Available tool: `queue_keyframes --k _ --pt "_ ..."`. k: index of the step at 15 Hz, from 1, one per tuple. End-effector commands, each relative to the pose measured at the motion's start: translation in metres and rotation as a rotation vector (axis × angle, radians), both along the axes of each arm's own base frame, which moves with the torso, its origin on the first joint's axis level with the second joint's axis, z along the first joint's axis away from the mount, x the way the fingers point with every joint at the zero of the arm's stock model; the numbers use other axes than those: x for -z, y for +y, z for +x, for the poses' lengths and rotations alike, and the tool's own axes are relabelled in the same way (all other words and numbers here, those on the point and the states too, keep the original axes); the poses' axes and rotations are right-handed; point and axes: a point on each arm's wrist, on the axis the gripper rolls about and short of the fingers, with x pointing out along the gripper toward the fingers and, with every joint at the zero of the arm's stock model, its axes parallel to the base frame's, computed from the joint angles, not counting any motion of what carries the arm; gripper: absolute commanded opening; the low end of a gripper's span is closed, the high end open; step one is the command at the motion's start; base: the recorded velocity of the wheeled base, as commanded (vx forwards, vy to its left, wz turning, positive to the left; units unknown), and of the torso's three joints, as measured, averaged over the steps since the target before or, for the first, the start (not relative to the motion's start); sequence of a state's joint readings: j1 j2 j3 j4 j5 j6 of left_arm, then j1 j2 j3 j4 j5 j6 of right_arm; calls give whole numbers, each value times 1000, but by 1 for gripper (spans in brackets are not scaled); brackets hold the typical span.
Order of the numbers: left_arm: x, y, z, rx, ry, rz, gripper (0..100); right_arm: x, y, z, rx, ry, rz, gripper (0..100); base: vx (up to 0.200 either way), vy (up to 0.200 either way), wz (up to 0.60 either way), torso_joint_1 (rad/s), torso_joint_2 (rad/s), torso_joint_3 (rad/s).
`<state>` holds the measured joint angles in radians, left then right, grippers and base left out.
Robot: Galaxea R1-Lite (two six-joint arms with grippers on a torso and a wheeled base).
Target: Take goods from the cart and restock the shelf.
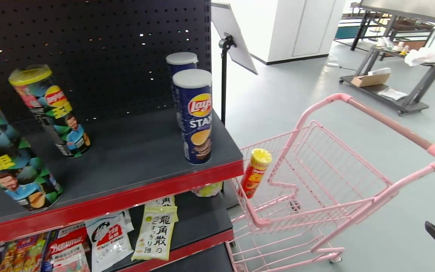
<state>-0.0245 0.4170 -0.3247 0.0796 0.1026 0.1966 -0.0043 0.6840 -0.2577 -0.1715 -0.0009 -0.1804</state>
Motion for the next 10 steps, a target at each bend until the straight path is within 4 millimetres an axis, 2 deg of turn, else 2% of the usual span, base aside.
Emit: queue_keyframes --k 1,7,10 --pt "0 0 1 0 6 0 100 0 0 0 4 1 -1 100 0 0 0 0 0 0" --pt "0 -1 1 30 6 -5 100 2 0 1 8 12 -3 100 0 0 0 0 0 0" --pt "0 -1 1 42 3 -7 100 5 0 0 8 24 -3 100 0 0 0 -129 330 186"
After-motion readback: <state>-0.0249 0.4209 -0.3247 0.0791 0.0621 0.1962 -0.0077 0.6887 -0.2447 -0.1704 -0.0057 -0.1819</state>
